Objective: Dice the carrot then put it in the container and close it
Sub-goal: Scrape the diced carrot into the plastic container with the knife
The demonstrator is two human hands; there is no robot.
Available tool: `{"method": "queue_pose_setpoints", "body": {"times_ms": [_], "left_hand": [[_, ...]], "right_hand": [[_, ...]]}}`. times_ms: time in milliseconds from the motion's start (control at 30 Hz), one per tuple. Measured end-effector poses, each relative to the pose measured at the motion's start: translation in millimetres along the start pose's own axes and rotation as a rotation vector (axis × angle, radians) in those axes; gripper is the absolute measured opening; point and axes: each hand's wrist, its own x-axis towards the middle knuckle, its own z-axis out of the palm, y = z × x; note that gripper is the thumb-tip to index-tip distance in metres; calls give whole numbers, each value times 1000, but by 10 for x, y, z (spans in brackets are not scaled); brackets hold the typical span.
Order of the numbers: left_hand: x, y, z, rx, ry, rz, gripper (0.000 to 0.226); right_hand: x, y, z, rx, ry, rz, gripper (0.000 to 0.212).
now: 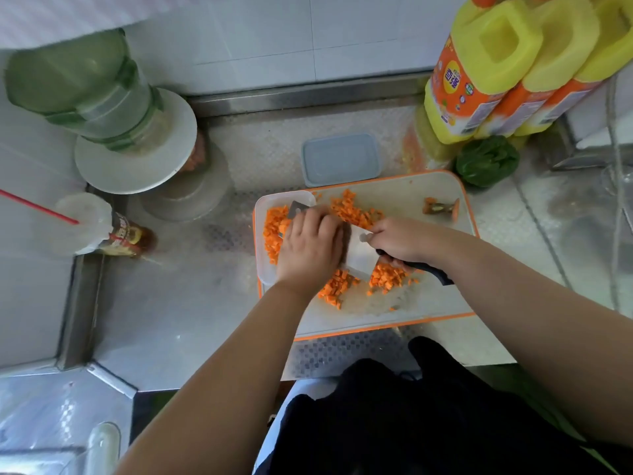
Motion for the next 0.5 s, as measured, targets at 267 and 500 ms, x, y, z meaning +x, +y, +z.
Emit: {"method": "queue_pose_setpoints", "body": {"times_ms": [267,500], "left_hand": [[-28,-408,-21,154,-85,-393,26],[-160,-139,-179,96,23,-204,43]], "right_hand": [[-135,74,-122,-52,55,-9,29],[-151,80,-120,-74,135,-29,34]]}}
